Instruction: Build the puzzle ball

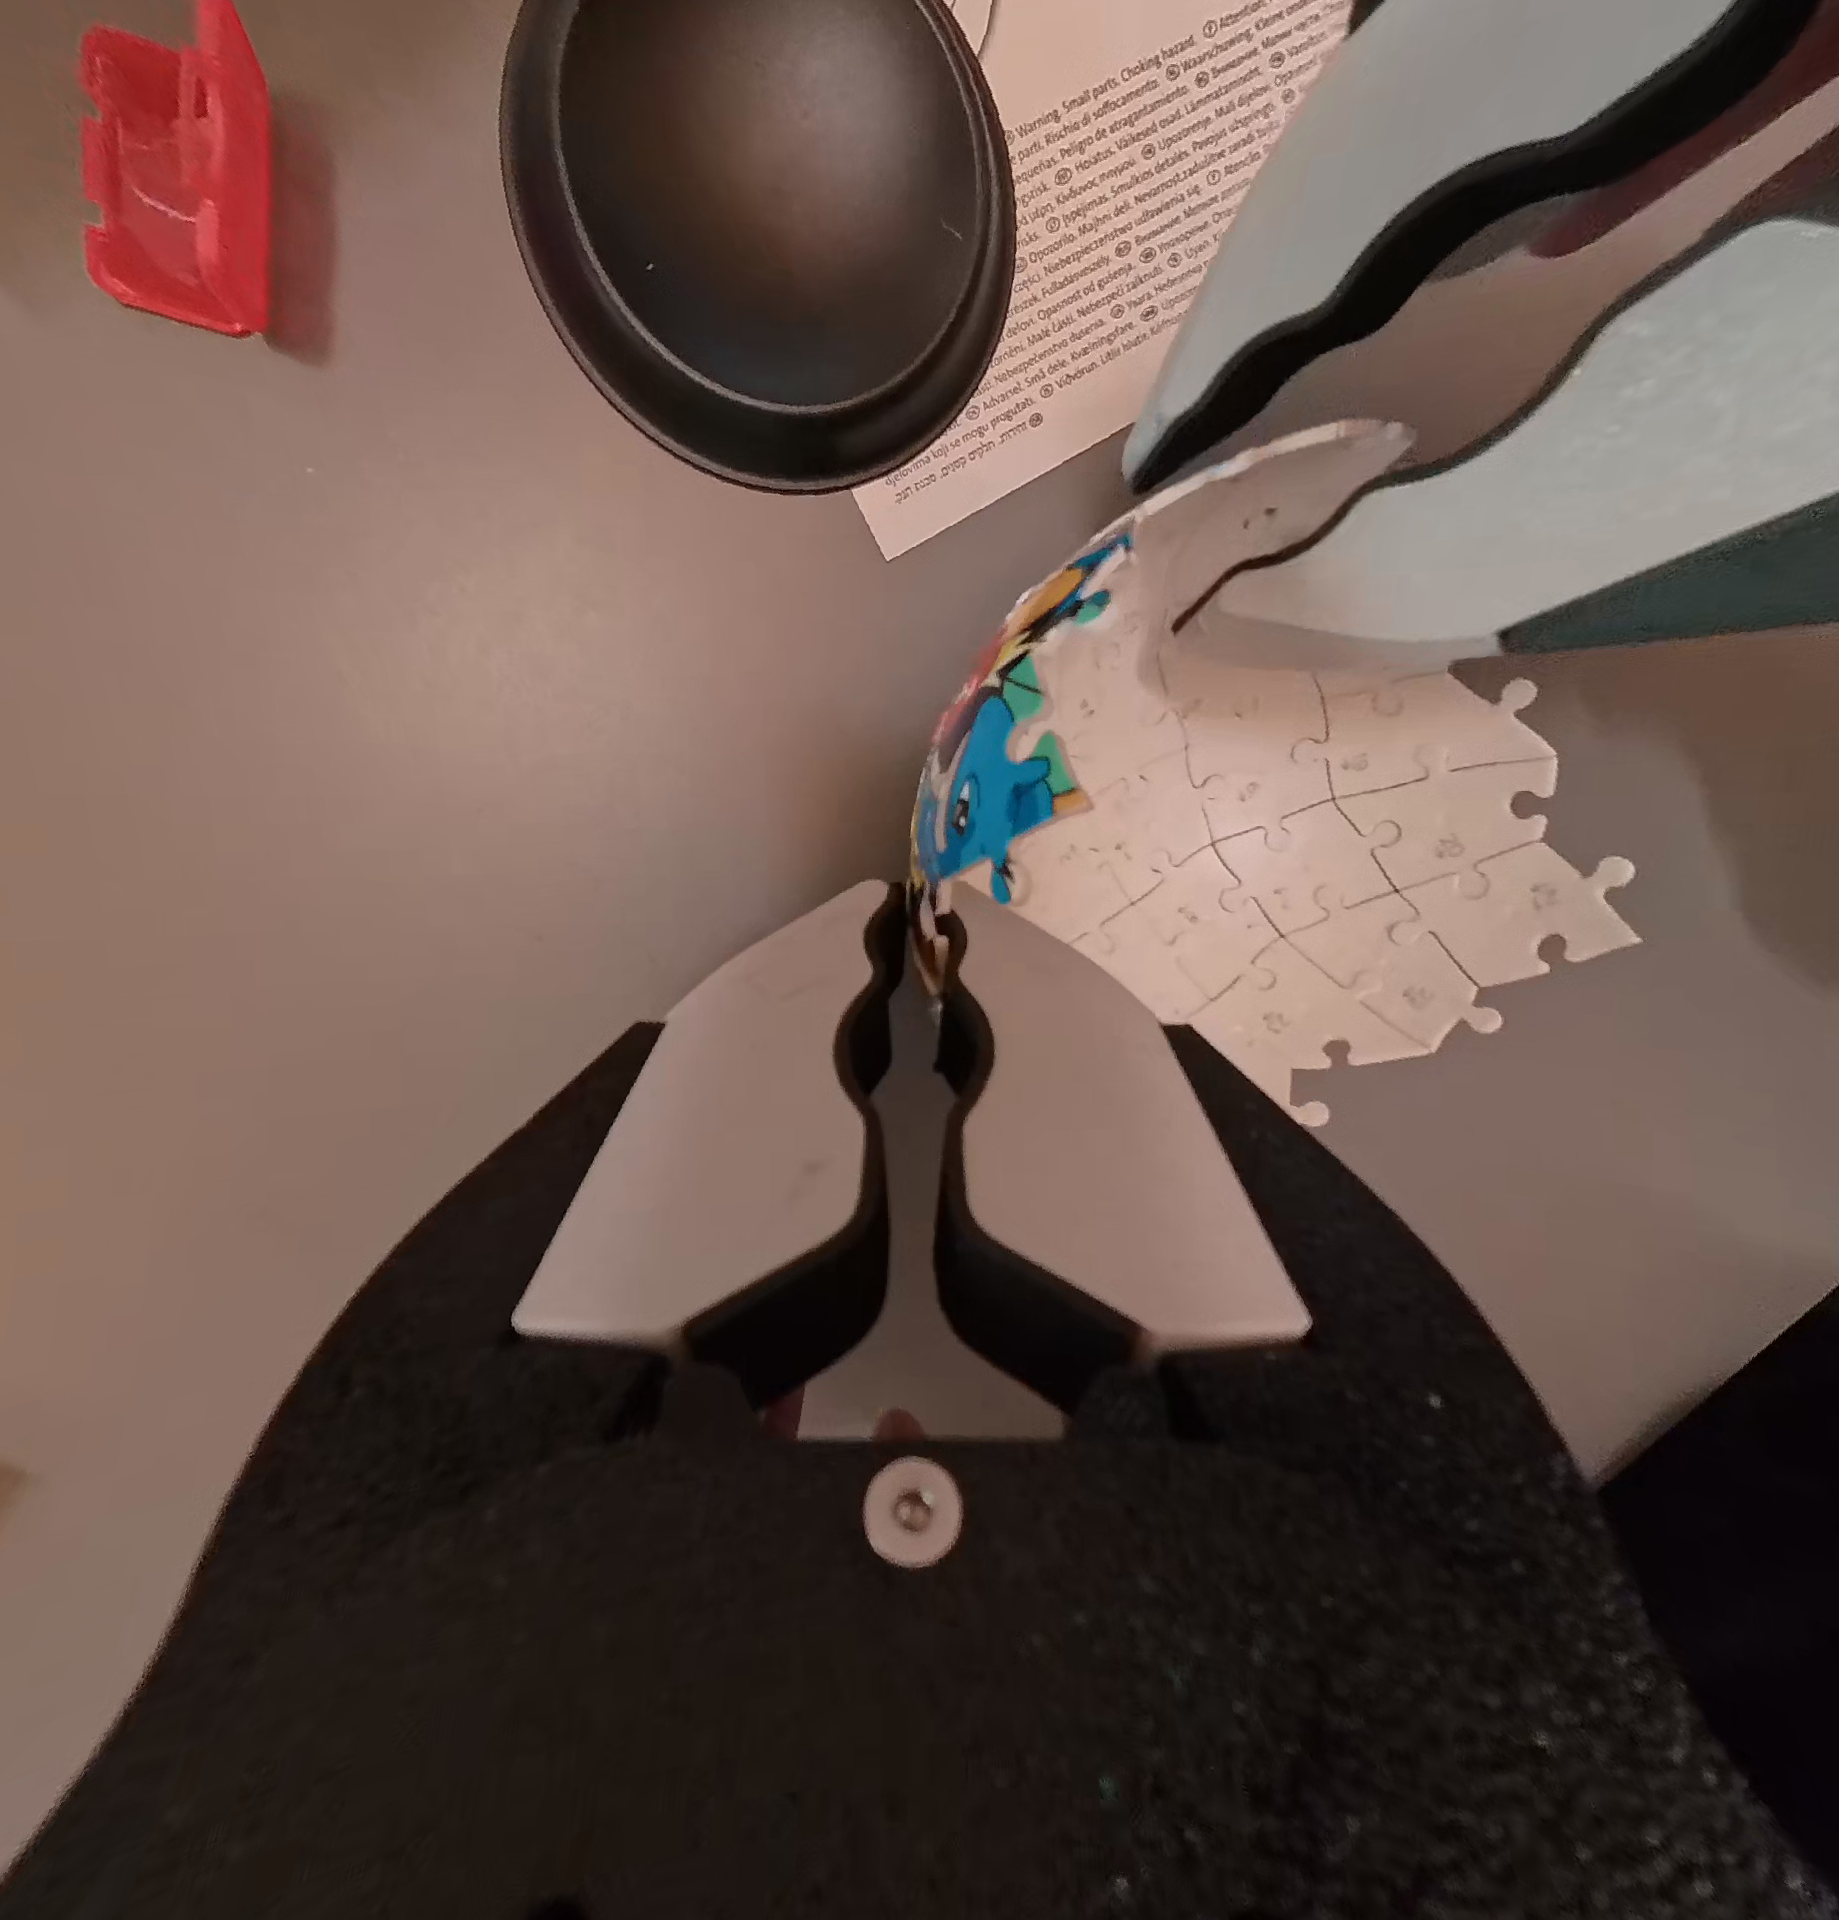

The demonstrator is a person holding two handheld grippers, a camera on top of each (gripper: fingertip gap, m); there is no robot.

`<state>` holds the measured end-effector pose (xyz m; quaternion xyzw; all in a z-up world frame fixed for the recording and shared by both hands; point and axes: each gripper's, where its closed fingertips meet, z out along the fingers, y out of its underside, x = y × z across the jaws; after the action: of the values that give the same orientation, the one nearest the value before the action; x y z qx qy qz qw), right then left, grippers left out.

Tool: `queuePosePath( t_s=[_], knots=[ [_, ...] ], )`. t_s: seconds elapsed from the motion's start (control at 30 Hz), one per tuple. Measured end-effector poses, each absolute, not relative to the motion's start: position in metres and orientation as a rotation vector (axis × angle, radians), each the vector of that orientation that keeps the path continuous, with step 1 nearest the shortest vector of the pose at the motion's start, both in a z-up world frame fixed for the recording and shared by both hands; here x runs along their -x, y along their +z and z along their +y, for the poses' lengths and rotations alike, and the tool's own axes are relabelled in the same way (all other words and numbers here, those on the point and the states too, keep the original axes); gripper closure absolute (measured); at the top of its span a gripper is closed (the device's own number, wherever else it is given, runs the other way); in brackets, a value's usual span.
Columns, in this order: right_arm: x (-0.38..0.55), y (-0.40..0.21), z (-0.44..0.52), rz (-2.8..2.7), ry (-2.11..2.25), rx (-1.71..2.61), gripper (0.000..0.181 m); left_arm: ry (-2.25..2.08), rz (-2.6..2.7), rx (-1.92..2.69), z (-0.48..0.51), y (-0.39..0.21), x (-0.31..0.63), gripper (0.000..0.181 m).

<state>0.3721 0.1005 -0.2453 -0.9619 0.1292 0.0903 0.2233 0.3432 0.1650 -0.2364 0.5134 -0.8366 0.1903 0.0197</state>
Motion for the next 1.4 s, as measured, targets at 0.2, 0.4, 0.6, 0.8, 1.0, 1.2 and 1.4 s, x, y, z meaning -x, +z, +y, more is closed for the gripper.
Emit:
queuePosePath(
  t_s=[0.2, 0.4, 0.6, 0.8, 1.0, 1.2, 1.4],
  knots=[
    [-0.376, -0.248, 0.105, 0.309, 0.216, 2.671, 0.162, 0.587, -2.606, -1.588, 0.164, -0.236, -0.343, 0.178],
    [-0.377, -0.251, 0.104, 0.303, 0.235, 2.697, 0.173, 0.591, -2.606, -1.579, 0.164, -0.236, -0.343, 0.178],
    [-0.381, -0.249, 0.101, 0.309, 0.197, 2.714, 0.175, 0.594, -2.613, -1.566, 0.162, -0.236, -0.343, 0.177],
    [-0.387, -0.244, 0.095, 0.300, 0.109, 2.726, 0.168, 0.579, -2.625, -1.567, 0.164, -0.237, -0.344, 0.177],
    [-0.387, -0.245, 0.088, 0.298, 0.091, 2.763, 0.164, 0.573, -2.623, -1.573, 0.166, -0.238, -0.344, 0.177],
    [-0.381, -0.220, 0.078, 0.358, 0.167, 2.675, 0.159, 0.556, -2.629, -1.579, 0.166, -0.239, -0.345, 0.178],
    [-0.372, -0.228, 0.079, 0.438, 0.232, 2.625, 0.162, 0.553, -2.635, -1.579, 0.166, -0.239, -0.346, 0.178]
  ],
)
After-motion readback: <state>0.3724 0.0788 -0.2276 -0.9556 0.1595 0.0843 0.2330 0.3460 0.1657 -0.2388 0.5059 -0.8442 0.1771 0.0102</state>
